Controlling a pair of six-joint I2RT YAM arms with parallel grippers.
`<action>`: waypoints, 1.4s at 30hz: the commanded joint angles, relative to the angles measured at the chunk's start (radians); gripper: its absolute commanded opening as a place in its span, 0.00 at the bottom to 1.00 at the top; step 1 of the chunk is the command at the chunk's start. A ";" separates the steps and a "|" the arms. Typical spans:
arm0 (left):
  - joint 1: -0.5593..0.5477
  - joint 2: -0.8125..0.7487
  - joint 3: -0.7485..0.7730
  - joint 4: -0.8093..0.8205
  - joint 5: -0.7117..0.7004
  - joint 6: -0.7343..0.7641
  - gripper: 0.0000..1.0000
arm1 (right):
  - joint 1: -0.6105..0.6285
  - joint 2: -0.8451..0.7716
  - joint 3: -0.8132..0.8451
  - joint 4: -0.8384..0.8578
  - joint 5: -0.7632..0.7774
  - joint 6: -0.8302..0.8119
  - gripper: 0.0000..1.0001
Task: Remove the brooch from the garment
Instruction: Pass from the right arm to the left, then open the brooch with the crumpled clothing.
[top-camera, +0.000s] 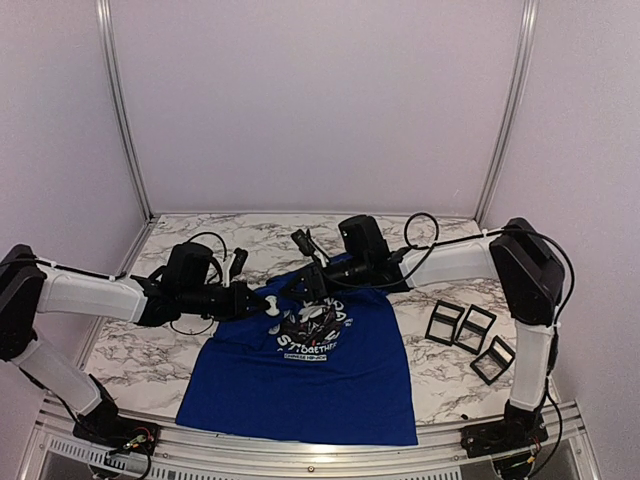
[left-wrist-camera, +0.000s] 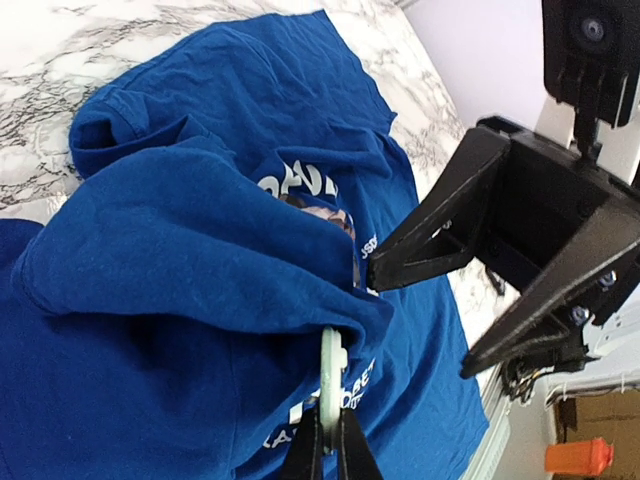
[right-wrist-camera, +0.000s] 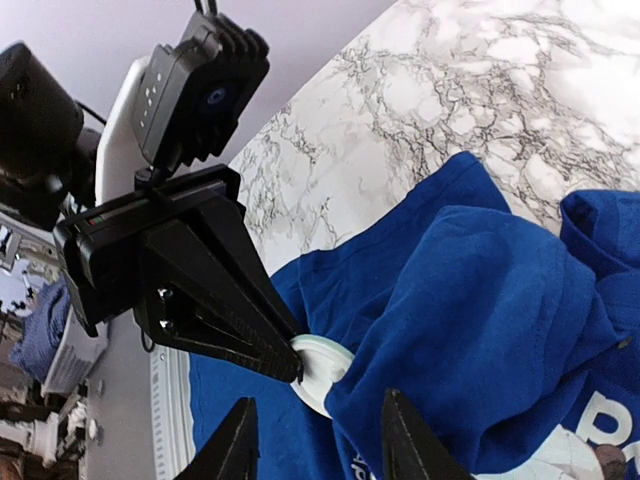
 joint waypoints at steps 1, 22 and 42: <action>-0.005 -0.040 -0.068 0.255 -0.066 -0.153 0.00 | -0.009 -0.050 -0.048 0.102 0.059 0.115 0.47; -0.049 -0.010 -0.144 0.526 -0.079 -0.251 0.00 | -0.012 0.010 -0.077 0.285 0.064 0.370 0.56; -0.054 -0.016 -0.158 0.545 -0.109 -0.250 0.00 | -0.021 0.005 -0.150 0.420 0.030 0.464 0.54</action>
